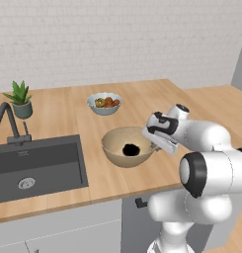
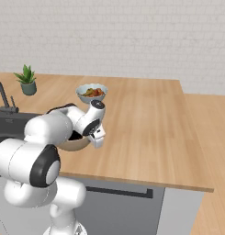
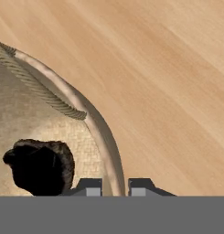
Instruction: Open the cabinet, pick up the bread from the cabinet and place it in the basket. Then move the basket to the dining counter.
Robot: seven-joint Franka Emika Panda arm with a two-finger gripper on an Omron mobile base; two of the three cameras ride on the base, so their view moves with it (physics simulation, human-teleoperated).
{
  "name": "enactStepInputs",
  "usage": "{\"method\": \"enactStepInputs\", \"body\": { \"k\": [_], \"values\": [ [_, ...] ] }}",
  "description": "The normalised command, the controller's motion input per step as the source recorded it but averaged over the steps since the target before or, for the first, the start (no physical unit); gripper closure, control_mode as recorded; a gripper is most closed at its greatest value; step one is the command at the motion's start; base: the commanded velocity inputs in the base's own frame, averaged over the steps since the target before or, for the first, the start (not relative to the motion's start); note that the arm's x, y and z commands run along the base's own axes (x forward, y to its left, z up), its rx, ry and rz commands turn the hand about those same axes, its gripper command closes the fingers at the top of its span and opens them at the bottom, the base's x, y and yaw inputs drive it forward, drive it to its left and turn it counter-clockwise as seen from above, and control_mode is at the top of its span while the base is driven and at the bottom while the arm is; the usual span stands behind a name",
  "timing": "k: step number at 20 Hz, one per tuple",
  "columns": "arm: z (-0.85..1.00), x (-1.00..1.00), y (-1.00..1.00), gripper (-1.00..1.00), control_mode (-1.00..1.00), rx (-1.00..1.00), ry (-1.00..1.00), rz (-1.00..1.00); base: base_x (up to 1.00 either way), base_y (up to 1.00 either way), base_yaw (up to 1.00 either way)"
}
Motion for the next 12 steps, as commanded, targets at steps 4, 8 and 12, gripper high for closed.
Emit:
{"method": "enactStepInputs", "body": {
  "k": [4, 8, 12],
  "values": [
    [-0.10, 0.12, 0.00, -1.00, -1.00, 0.00, 0.02, 0.00, 0.00, 0.00, 0.00],
    [-0.01, 0.02, 0.00, -1.00, -1.00, 0.00, 0.01, 0.00, 0.00, 0.00, 0.00],
    [0.00, 0.00, 0.00, -1.00, -1.00, 0.00, 0.01, 0.00, 0.00, 0.00, 0.00]
  ]
}}
